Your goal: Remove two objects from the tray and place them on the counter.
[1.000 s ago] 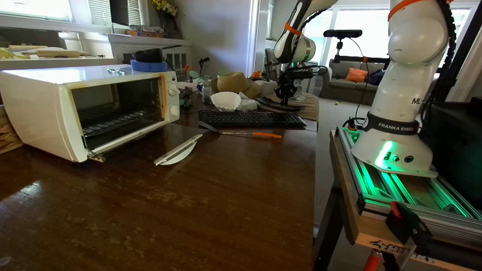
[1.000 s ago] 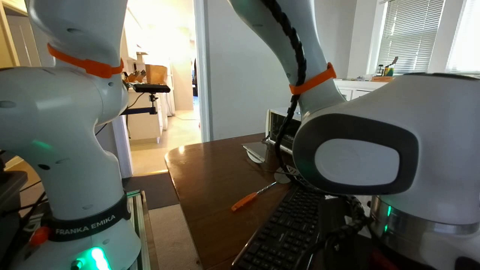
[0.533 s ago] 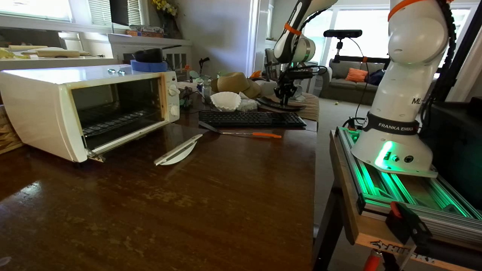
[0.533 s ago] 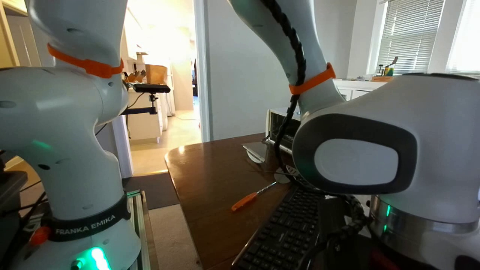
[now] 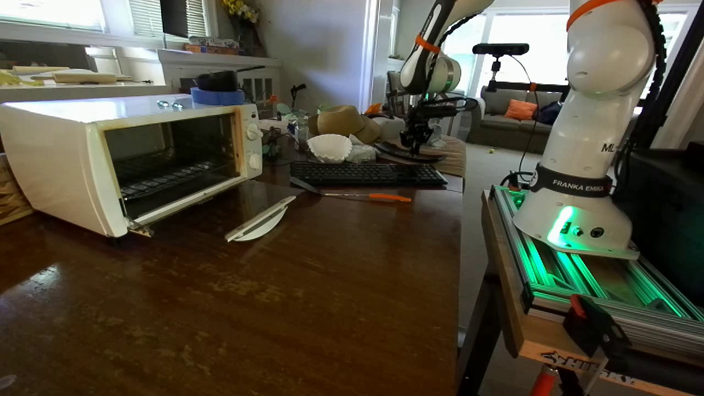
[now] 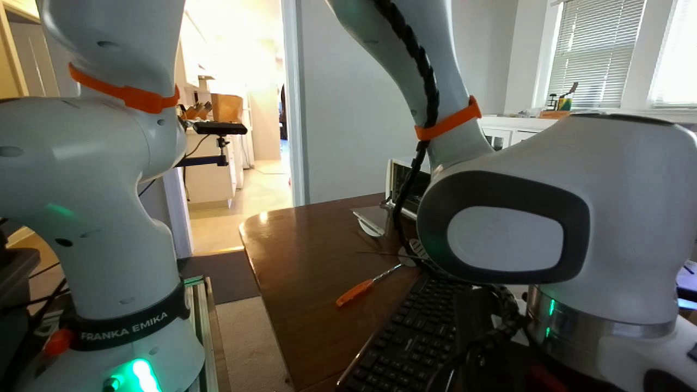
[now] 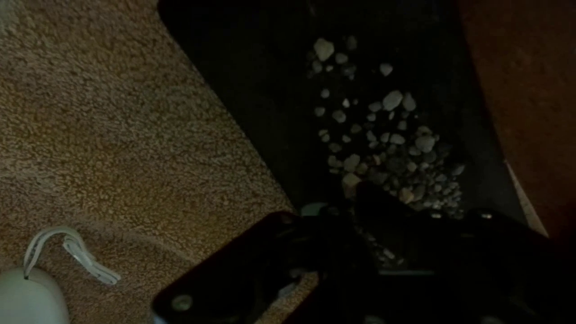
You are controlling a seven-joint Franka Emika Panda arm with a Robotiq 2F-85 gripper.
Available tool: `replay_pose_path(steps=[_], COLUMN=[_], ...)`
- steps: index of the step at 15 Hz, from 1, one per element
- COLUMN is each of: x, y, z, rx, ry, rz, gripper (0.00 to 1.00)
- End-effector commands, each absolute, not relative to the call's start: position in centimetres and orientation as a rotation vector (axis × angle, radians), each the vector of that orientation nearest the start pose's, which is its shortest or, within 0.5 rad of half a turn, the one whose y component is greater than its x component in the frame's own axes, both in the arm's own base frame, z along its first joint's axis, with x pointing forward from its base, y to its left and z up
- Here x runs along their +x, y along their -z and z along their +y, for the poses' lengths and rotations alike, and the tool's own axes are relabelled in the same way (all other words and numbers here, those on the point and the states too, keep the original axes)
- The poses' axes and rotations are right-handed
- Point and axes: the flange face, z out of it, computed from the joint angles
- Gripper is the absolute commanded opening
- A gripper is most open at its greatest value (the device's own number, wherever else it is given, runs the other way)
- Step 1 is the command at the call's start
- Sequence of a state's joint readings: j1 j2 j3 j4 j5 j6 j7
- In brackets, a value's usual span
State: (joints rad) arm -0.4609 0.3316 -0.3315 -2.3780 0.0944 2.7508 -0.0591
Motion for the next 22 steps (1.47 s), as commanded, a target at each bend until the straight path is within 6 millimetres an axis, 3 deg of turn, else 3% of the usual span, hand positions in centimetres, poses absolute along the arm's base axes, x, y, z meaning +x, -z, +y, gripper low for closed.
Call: replay_pose_path(steps=[1,3,4,5,9,21,22], x=[34.5,34.4,34.4,34.4,34.3,33.9,33.9], y=[-18.3,-18.2,-18.2,-18.3,-19.2,-21.5,-21.6], z=[-36.3,-36.3,-36.3,-36.3,-36.6,-36.5,-36.4], rx=[-2.970,-2.969,-2.968,-2.967,-2.959,-2.967,-2.972], ry=[0.034,0.033,0.034,0.038,0.059,0.087,0.100], rz=[1.245,1.249,1.251,1.253,1.264,1.235,1.227], gripper=[0.22,0.23,0.18,0.07,0.00,0.01,0.15])
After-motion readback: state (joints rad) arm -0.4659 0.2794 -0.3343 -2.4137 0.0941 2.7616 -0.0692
